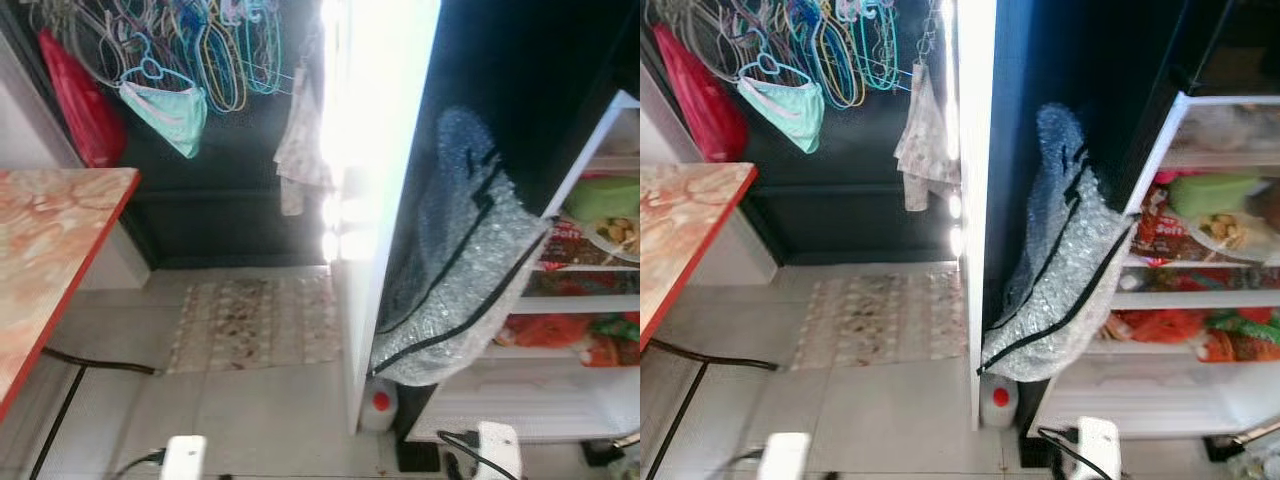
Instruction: Restocking fridge
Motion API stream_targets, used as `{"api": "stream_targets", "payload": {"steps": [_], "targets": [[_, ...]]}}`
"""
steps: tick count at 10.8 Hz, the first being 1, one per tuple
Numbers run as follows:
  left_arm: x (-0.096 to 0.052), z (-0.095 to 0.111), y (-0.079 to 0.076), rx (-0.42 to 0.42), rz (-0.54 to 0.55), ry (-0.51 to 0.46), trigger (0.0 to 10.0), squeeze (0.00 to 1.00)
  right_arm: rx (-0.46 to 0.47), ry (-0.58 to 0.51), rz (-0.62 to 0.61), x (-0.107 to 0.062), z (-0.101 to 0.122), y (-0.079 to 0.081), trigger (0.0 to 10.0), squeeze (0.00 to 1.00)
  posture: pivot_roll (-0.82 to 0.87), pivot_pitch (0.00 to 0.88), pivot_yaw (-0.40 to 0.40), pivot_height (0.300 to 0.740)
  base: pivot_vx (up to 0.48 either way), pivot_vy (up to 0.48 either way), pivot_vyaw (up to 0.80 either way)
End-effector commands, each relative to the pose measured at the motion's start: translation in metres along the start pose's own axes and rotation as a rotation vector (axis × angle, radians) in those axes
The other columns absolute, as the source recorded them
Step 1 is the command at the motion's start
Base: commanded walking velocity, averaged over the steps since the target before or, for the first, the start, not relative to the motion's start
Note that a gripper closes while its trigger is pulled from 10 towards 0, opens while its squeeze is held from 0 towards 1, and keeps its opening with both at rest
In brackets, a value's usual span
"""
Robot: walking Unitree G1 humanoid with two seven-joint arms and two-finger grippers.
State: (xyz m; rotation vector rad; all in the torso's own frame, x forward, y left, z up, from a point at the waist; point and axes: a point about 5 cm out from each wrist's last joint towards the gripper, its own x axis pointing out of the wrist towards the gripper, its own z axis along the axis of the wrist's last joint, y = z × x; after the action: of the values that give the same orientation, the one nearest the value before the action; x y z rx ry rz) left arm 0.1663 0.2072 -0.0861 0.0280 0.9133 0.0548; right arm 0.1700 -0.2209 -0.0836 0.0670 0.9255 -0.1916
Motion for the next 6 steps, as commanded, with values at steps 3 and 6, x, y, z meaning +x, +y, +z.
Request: {"api": "stream_targets", "payload": {"steps": [3, 6], "targets": [[-0.004, -0.011, 0.004, 0.004, 0.0, 0.024, 10.0, 0.0, 0.051, 0.041, -0.014, -0.001, -0.01, 0.009, 10.0, 0.0, -0.02, 0.019, 0.085, 0.74, 0.0, 0.084, 0.0], [-0.01, -0.025, 0.014, 0.035, -0.003, 0.055, 10.0, 0.0, 0.143, 0.051, -0.038, -0.002, -0.015, 0.008, 10.0, 0.0, -0.01, 0.013, 0.086, 0.74, 0.0, 0.0, -0.51]]}}
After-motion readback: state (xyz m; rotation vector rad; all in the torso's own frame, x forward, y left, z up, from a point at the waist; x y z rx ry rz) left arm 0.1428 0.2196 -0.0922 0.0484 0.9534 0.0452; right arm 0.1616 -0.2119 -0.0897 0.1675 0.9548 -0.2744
